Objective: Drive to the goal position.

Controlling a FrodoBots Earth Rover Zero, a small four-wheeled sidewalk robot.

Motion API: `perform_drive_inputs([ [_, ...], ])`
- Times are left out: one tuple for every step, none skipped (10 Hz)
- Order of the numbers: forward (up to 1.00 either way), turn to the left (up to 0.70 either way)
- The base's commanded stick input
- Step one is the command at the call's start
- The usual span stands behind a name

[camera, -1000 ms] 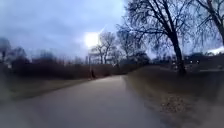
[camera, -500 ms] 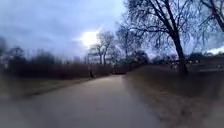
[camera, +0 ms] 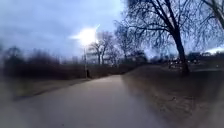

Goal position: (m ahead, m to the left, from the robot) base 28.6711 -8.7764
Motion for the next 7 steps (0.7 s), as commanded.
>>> perform_drive_inputs([
  [1.00,0.00],
  [1.00,0.00],
  [1.00,0.00],
  [1.00,0.00],
  [1.00,0.00],
  [1.00,0.00],
  [1.00,0.00],
])
